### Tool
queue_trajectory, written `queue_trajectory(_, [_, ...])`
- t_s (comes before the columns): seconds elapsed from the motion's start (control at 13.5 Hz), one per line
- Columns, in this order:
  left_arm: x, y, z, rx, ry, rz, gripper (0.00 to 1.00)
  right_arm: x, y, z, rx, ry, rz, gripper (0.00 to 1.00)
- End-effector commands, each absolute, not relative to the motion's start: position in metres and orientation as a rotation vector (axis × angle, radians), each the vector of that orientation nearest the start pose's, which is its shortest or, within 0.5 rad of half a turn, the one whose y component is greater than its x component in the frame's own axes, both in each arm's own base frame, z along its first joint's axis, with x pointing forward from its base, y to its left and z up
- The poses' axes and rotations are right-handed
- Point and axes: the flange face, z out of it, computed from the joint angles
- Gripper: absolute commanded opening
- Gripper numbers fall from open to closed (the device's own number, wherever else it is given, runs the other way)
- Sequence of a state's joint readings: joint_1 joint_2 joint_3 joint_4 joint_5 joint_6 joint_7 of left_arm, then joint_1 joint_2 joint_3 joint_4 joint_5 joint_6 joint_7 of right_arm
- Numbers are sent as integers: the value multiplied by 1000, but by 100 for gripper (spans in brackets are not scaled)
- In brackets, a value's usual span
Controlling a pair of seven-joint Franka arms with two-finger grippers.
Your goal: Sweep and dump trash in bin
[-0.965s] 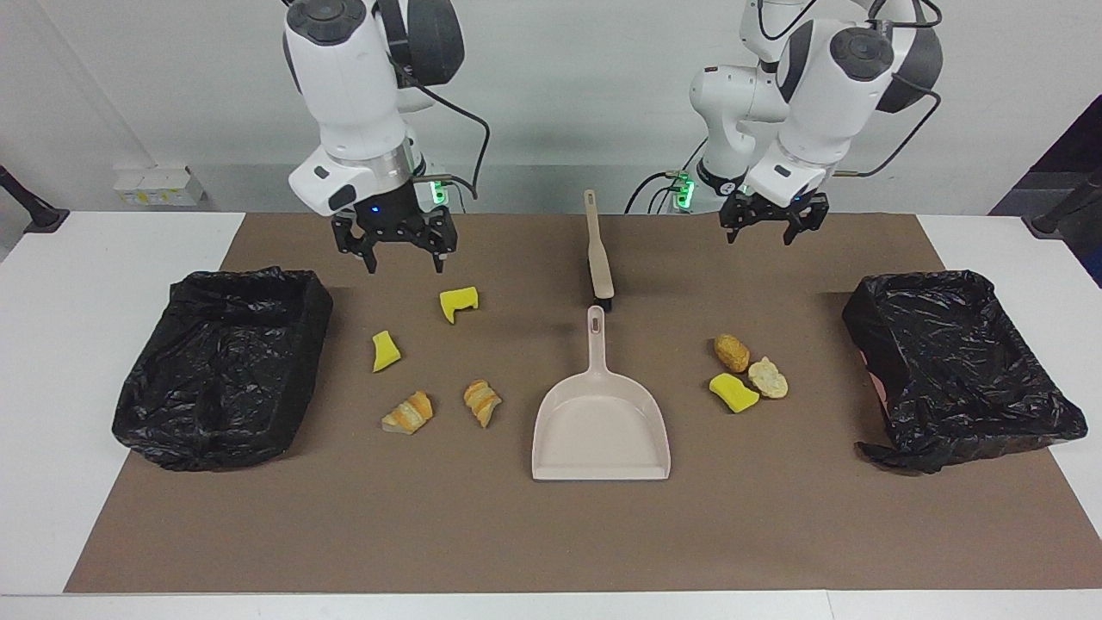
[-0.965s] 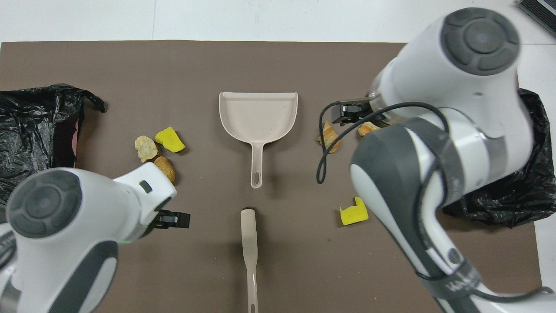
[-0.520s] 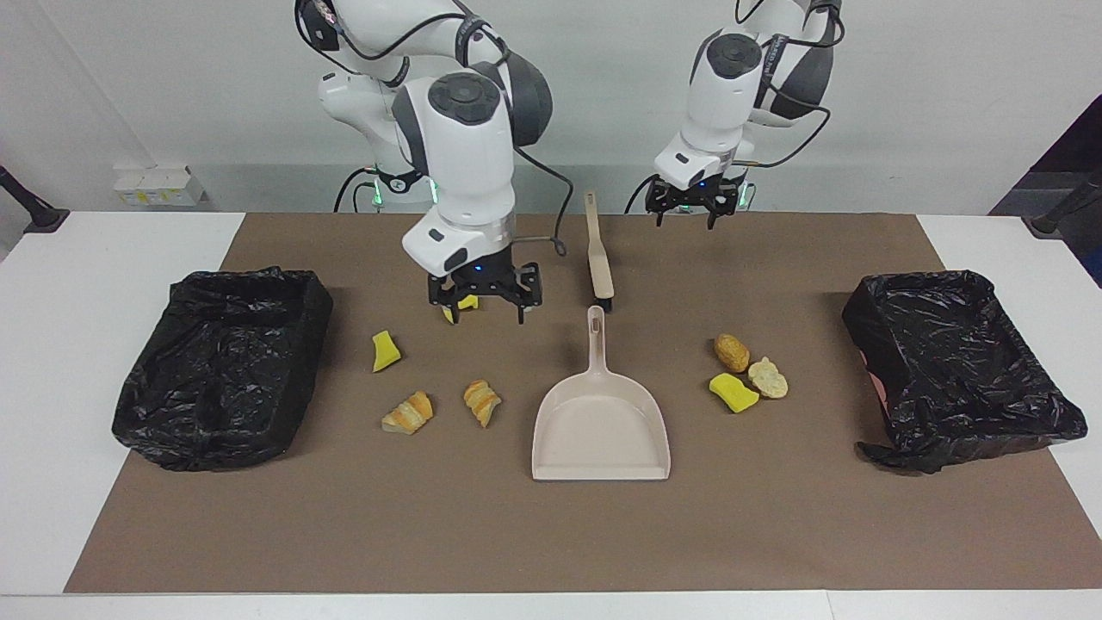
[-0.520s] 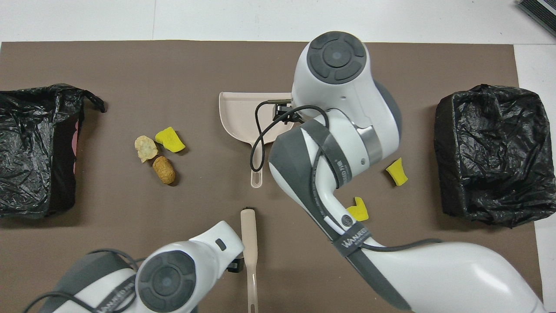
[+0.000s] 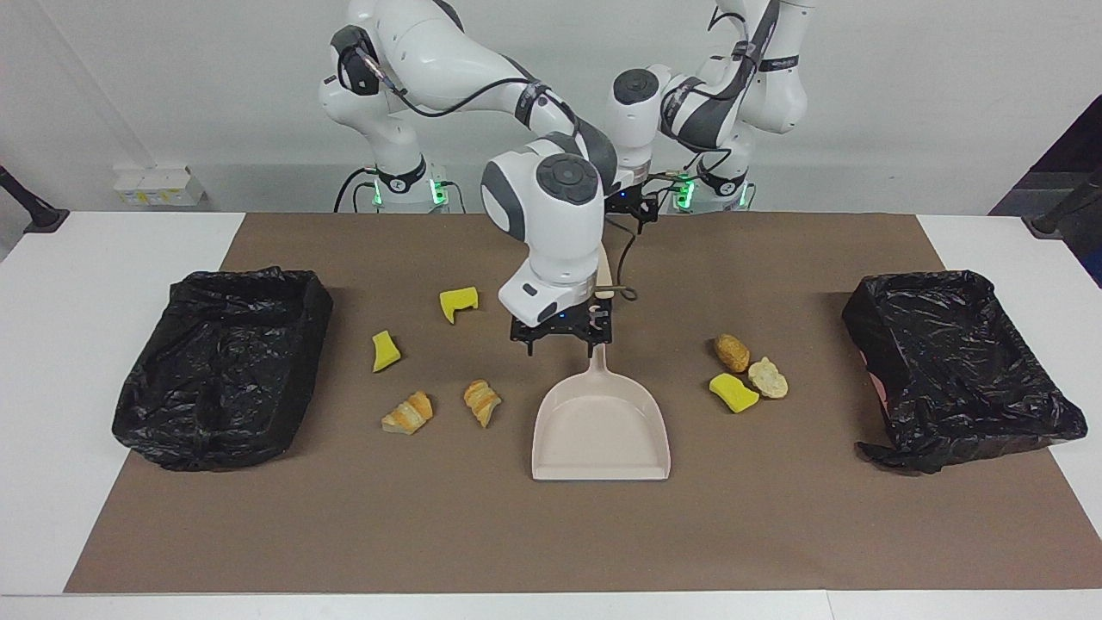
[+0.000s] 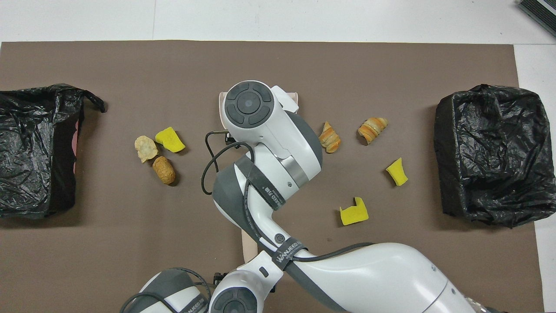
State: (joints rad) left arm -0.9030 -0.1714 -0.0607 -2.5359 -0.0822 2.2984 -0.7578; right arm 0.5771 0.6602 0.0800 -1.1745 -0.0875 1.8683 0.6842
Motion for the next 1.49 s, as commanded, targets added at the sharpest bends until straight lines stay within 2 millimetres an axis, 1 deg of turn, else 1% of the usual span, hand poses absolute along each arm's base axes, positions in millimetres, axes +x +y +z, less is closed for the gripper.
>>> queue_trajectory(0.0, [232, -359, 329, -3131, 217, 132, 100, 603, 446, 397, -3145, 35, -95, 100])
queue_trajectory(0.07, [232, -359, 329, -3126, 219, 138, 100, 600, 452, 386, -3147, 18, -85, 99])
queue_trajectory(0.15, [230, -358, 329, -3107, 222, 161, 95, 597, 456, 380, -3149, 11, -73, 99])
queue_trajectory(0.22, [231, -357, 329, -3092, 216, 181, 72, 593, 459, 378, -3149, 3, -63, 99])
queue_trajectory(0.3, [230, -355, 329, -3083, 221, 192, 45, 592, 459, 374, -3150, 3, -54, 99])
queue_trajectory(0.37, [229, -355, 329, -3081, 226, 196, 15, 591, 459, 368, -3148, -12, -60, 98])
queue_trajectory(0.45, [229, -353, 330, -3065, 227, 217, 0, 587, 458, 358, -3137, -22, -56, 98])
queue_trajectory(0.52, [229, -353, 331, -3057, 227, 228, 0, 584, 455, 354, -3134, -27, -59, 98])
queue_trajectory(0.67, [233, -354, 340, -3062, 224, 226, 0, 579, 451, 352, -3138, -24, -48, 94])
queue_trajectory(0.74, [232, -352, 339, -3043, 228, 250, 0, 575, 446, 346, -3144, -22, -27, 90])
queue_trajectory(0.82, [231, -351, 340, -3039, 226, 255, 0, 574, 446, 346, -3144, -22, -24, 84])
queue_trajectory(0.97, [231, -351, 339, -3036, 233, 258, 0, 574, 448, 349, -3142, -25, -33, 76])
queue_trajectory(1.04, [230, -350, 340, -3036, 231, 258, 0, 575, 447, 350, -3142, -21, -37, 67])
queue_trajectory(1.11, [230, -350, 341, -3034, 222, 260, 0, 573, 447, 351, -3149, -30, -40, 49])
queue_trajectory(1.19, [230, -348, 340, -3033, 219, 262, 0, 575, 446, 353, -3149, -27, -46, 28])
queue_trajectory(1.26, [229, -346, 339, -3033, 217, 263, 0, 576, 445, 352, -3146, -26, -48, 13])
queue_trajectory(1.34, [229, -345, 339, -3034, 215, 263, 1, 577, 443, 352, -3149, -28, -46, 6])
queue_trajectory(1.41, [232, -344, 338, -3035, 203, 263, 35, 577, 443, 352, -3148, -33, -42, 0])
